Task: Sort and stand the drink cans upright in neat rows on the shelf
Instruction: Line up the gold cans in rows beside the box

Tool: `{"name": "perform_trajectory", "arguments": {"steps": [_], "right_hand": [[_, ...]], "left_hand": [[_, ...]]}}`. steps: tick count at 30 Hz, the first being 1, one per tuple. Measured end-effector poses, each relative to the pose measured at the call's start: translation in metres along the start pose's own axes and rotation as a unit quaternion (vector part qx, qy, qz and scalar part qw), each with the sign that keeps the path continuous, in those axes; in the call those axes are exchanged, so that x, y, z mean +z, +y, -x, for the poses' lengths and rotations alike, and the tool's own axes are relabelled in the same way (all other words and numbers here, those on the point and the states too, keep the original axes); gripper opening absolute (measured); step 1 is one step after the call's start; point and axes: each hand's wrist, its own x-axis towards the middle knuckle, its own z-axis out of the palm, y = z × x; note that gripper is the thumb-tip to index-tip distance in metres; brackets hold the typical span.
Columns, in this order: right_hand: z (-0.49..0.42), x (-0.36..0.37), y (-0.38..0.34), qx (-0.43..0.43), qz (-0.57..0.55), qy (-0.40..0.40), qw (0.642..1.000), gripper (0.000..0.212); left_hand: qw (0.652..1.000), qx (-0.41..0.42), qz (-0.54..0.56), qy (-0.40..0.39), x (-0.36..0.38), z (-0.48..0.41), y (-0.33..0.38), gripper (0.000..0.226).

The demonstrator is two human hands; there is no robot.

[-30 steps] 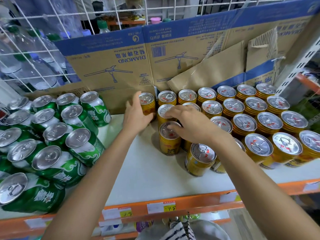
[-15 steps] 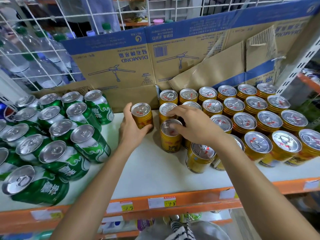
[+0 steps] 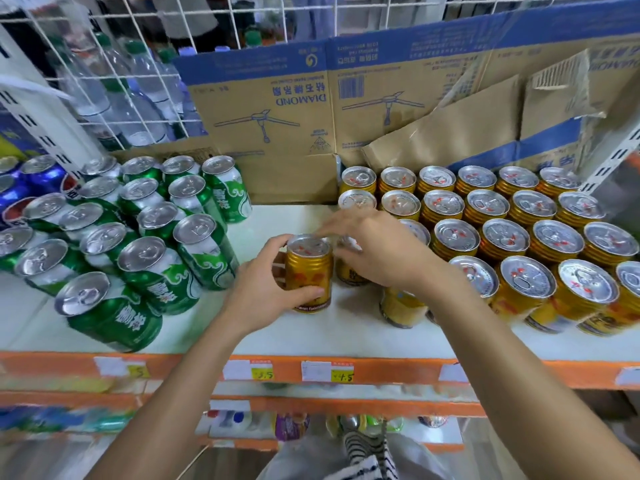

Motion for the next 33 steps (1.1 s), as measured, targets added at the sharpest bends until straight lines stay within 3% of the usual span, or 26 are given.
{"name": "perform_trajectory", "arguments": {"steps": [4,7,12,18,33], "right_hand": [[0.017,-0.001,0.003,-0.016,0.001,-0.065,0.998,0.041],[0.03,-0.003,0.002,-0.029,-0.008,-0.085,0.996,0.037],[0.051,-0.004,0.009,-0.009,0.007,-0.054,0.998,0.043],[0.066,-0.005,0.021,0.068,0.021,-0.01,0.997,0.043],[0.08,0.011,0.017,0.072,-0.025,0.034,0.997,0.055]], "left_hand": [[0.996,0.007,0.077,-0.035,0.02,0.014,-0.007,0.077],[0.998,0.039,0.047,-0.034,0.035,0.019,-0.003,0.08],[0.997,0.043,-0.007,-0.057,0.044,0.023,-0.004,0.079],[0.999,0.012,-0.026,-0.024,0.054,0.028,-0.002,0.074],[0.999,0.008,-0.032,-0.018,0.076,0.027,0.008,0.074]]}}
